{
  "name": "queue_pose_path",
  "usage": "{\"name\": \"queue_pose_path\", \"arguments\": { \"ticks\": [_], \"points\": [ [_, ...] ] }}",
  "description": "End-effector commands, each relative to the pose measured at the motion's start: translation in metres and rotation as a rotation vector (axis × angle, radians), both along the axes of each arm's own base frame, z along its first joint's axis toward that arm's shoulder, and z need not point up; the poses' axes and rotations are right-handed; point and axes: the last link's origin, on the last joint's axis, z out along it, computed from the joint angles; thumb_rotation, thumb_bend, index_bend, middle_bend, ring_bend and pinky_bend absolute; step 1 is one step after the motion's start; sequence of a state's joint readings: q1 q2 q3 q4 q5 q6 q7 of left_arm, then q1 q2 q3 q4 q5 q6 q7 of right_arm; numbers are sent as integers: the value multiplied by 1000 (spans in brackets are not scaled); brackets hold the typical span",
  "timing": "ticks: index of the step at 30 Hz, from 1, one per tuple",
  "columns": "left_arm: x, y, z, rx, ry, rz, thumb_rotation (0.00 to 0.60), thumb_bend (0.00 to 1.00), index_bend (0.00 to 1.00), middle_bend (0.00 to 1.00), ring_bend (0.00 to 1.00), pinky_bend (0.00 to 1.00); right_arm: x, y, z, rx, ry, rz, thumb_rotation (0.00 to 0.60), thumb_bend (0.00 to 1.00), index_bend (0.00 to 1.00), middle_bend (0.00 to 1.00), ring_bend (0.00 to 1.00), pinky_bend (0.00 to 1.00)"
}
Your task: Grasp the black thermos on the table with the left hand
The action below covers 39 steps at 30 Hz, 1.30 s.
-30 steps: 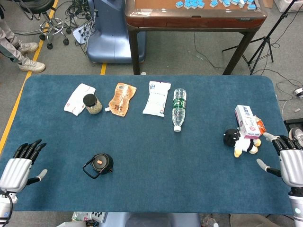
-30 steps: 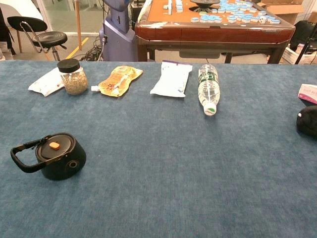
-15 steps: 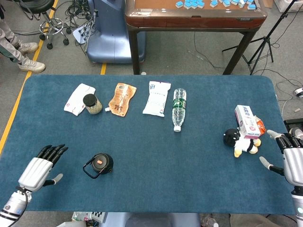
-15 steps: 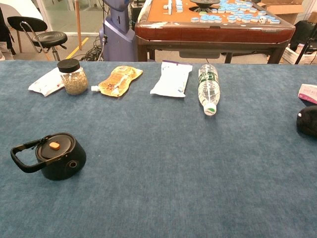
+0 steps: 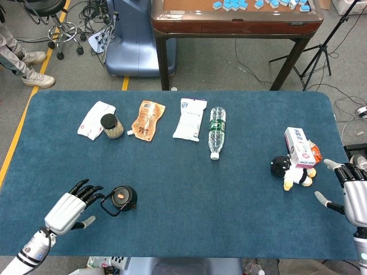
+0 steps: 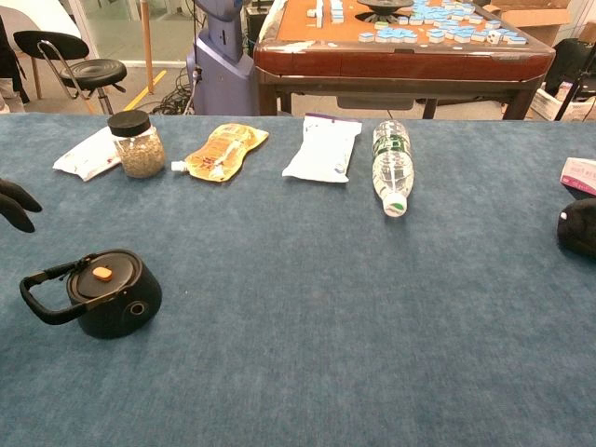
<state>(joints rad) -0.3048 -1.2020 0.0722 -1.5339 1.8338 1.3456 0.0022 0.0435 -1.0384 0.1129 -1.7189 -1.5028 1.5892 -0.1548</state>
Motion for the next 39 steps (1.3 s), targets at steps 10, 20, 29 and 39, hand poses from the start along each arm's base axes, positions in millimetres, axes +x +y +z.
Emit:
{"name": "queue_pose_path", "arguments": {
  "ticks": [10, 20, 29, 39],
  "points": [
    [22, 1, -20, -49, 56, -101, 600, 227, 332, 268, 270, 71, -4, 2, -1, 8, -2, -16, 600, 92, 255, 355, 255, 329],
    [26, 4, -32, -66, 141, -91, 600, 227, 366, 311, 297, 71, -8, 3, 2, -1, -7, -22, 600, 91, 255, 355, 255, 329],
    [24, 5, -35, -61, 168, -73, 600, 226, 399, 340, 322, 71, -10, 2, 2, 2, -8, -20, 600, 92, 255, 355, 255, 329],
    [27, 4, -41, -71, 169, -71, 600, 226, 442, 373, 338, 71, -13, 3, 3, 1, -12, -29, 600, 92, 255, 355, 258, 329]
  ]
}}
